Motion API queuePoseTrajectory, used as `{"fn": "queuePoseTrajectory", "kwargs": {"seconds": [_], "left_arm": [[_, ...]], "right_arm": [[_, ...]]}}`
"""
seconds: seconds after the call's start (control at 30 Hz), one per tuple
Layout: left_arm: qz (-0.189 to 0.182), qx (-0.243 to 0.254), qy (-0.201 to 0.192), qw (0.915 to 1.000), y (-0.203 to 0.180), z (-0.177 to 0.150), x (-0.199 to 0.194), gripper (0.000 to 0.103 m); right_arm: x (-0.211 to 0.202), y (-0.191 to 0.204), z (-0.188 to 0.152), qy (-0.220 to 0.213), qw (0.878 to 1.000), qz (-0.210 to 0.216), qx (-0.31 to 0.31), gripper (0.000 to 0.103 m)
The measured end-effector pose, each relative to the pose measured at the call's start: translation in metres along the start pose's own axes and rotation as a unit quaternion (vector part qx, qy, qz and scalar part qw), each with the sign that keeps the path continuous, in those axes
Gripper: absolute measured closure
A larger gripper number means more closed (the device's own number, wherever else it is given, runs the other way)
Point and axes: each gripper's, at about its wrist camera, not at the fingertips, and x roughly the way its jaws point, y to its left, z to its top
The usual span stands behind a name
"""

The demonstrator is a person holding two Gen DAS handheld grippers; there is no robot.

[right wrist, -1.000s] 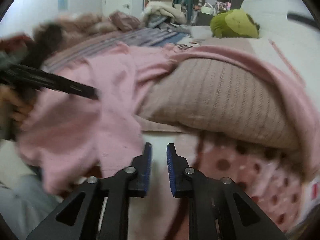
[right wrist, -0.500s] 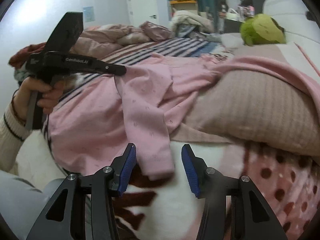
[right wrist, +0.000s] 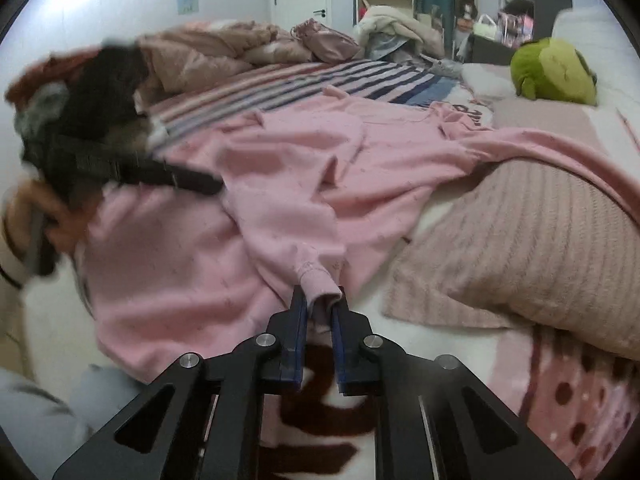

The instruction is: Fold small clothes

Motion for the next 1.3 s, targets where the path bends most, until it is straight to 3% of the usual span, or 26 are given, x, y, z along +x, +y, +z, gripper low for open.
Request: {"fn": "queuePoseTrajectory", "kwargs": {"seconds": [0.1,0.13,0.17,0.2,0.37,0.47,0.57,0.63,0.7,0.77,0.8,0.83,0.9,0.97,1.0,1.03,1.1,1.2,1.3], "left_arm": [[-0.032,-0.008,-0.017,0.9993,-0.006,0.004,0.006,0.054],[-0.044,-0.017,-0.023,0.9986,-0.006,0.007,0.009,0.061],[-0.049,-0.022,-0.027,0.9982,-0.006,0.010,0.010,0.073],[-0.048,-0.022,-0.031,0.9981,-0.006,0.013,0.011,0.103],[-0.088,-0.029,-0.052,0.9943,-0.002,0.019,-0.025,0.102],[-0.077,-0.016,-0.064,0.9949,0.005,0.021,-0.054,0.102],[-0.051,-0.001,-0.031,0.9982,0.020,0.018,-0.049,0.096],[-0.002,-0.003,0.001,1.0000,0.031,0.007,-0.033,0.074],[0.010,0.004,0.009,0.9999,0.036,-0.005,-0.030,0.063],[-0.005,0.005,0.000,1.0000,0.041,-0.018,-0.036,0.053],[-0.013,0.003,-0.007,0.9999,0.044,-0.025,-0.042,0.048],[-0.019,-0.002,-0.016,0.9997,0.047,-0.030,-0.048,0.045],[-0.032,-0.014,-0.022,0.9992,0.048,-0.039,-0.049,0.043],[-0.054,-0.018,-0.014,0.9983,0.044,-0.048,-0.042,0.043],[-0.056,-0.013,-0.015,0.9982,0.039,-0.052,-0.036,0.042],[-0.054,-0.009,-0.018,0.9983,0.034,-0.052,-0.034,0.042],[-0.055,-0.004,-0.020,0.9983,0.025,-0.052,-0.026,0.041],[-0.062,0.011,-0.015,0.9979,0.010,-0.047,-0.022,0.041],[-0.062,0.027,-0.014,0.9976,-0.002,-0.045,-0.022,0.041]], "right_arm": [[-0.020,-0.001,0.016,-0.030,0.999,0.024,0.020,0.098],[-0.026,0.001,0.022,-0.034,0.998,0.038,0.027,0.098],[-0.031,0.004,0.026,-0.035,0.998,0.044,0.029,0.098],[-0.037,0.009,0.030,-0.032,0.998,0.051,0.028,0.098],[-0.056,0.021,0.035,-0.007,0.996,0.090,0.026,0.098],[-0.058,0.015,0.028,0.023,0.990,0.127,0.061,0.098],[-0.030,0.009,0.011,0.105,0.977,0.162,0.090,0.094],[-0.009,0.010,-0.002,0.148,0.977,0.123,0.089,0.079],[-0.006,0.007,-0.004,0.142,0.980,0.109,0.092,0.077],[-0.014,0.001,0.003,0.114,0.985,0.089,0.096,0.062],[-0.016,0.001,0.004,0.106,0.987,0.074,0.094,0.046],[-0.018,-0.003,0.007,0.097,0.990,0.046,0.092,0.038],[-0.016,-0.007,0.005,0.105,0.990,0.026,0.095,0.038],[-0.002,-0.008,-0.005,0.133,0.984,0.056,0.105,0.038],[0.008,-0.002,-0.015,0.150,0.979,0.090,0.105,0.046],[0.012,0.003,-0.020,0.152,0.978,0.105,0.102,0.072],[0.013,0.007,-0.029,0.140,0.981,0.096,0.095,0.094],[-0.012,0.003,-0.031,0.102,0.984,0.095,0.112,0.098],[-0.038,0.004,-0.040,0.090,0.987,0.079,0.108,0.098]]}}
